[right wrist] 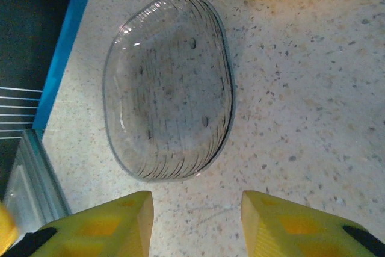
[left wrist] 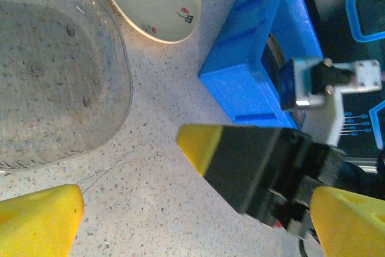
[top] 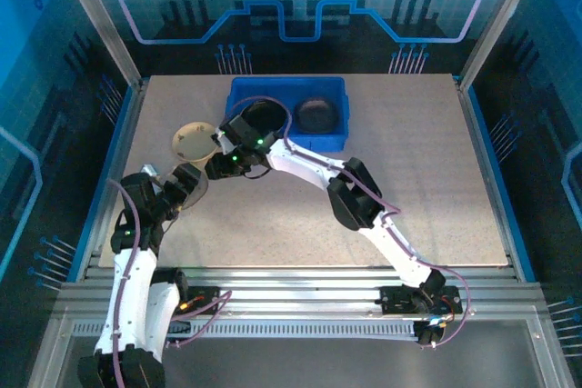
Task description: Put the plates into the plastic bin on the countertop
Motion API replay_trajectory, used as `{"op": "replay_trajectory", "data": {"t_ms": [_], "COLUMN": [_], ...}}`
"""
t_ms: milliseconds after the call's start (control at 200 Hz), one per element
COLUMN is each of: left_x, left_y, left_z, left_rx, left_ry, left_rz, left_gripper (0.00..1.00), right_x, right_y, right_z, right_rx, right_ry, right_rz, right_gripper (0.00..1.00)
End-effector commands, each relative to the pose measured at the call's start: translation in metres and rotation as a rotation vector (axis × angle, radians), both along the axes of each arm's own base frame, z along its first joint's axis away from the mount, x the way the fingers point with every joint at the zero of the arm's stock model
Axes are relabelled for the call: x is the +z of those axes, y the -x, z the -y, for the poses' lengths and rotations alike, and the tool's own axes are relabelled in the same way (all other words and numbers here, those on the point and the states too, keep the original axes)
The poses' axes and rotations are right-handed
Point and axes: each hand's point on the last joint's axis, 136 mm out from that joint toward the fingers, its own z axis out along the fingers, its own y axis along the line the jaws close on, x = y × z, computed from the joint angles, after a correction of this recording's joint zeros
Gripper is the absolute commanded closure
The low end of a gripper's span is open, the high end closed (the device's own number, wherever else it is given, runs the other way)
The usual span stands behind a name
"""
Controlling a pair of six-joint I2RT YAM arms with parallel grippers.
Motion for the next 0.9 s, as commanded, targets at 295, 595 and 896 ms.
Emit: {"op": "replay_trajectory", "data": {"t_ms": [295, 595, 896], "left_x": [-0.013, -0.021, -0.03], "left_y": [0.009, 0.015, 0.019], "left_z": [0.005, 0.006, 0.006], "left_rx": [-0.009, -0.014, -0.01], "left_ry": [0.039, 0.032, 0.032], "left_rz": [-0.015, -0.038, -0.054], "left_gripper": [0.03, 0.03, 0.03], "right_x": [-0.049, -0.063, -0.079], "right_y": [0.006, 0.007, 0.009], "right_z": [-0.024, -0.033, -0.04], "right_rx": [0.053, 0.042, 0.03], "right_ry": [0.016, 0.0, -0.008], "right_rz": [-0.069, -0.085, -0.117], "right_gripper": [0.6, 0.62, 0.66]}}
